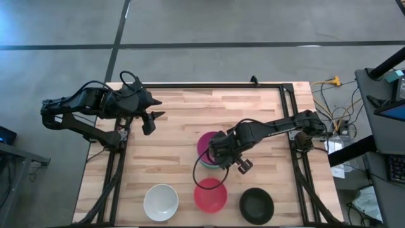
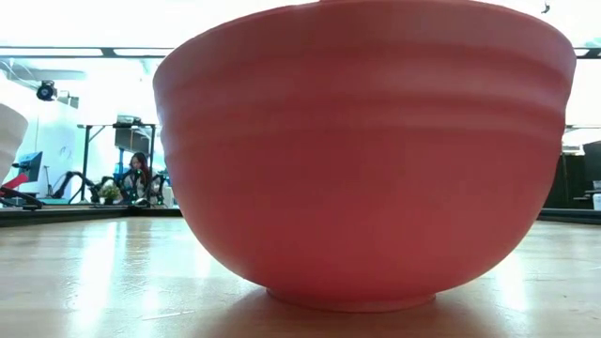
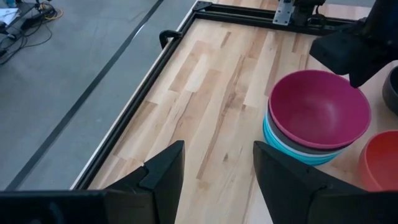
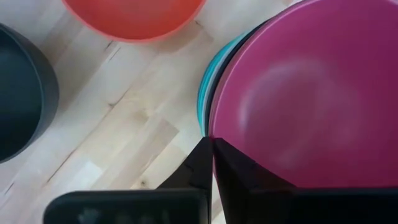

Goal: Nest bowls inside each other
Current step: Stack the pink bowl on top of the top black bowl, then stack the black bowl on top of the pink bowl

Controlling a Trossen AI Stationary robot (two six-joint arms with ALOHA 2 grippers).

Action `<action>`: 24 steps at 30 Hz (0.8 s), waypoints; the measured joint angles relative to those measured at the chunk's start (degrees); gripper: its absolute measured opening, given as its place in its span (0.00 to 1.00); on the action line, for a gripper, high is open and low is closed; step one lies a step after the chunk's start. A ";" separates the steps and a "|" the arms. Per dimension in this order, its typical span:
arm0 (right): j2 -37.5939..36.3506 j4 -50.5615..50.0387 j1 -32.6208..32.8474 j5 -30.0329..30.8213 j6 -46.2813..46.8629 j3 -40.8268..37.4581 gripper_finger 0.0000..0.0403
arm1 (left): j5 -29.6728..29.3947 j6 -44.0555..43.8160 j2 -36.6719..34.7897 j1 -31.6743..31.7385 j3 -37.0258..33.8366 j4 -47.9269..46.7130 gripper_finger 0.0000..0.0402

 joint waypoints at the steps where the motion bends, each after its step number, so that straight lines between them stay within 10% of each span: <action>1: 0.00 0.24 0.00 0.00 0.00 -0.24 0.02 | 0.02 0.00 0.00 0.00 0.00 0.00 0.44; 13: -0.08 -0.19 0.00 0.22 3.87 2.20 0.02 | 0.00 -0.04 0.00 -0.01 0.00 0.00 0.44; 24: -7.88 -5.68 2.81 0.15 29.96 3.33 0.04 | 0.02 -0.22 0.00 -0.02 -0.13 0.00 0.44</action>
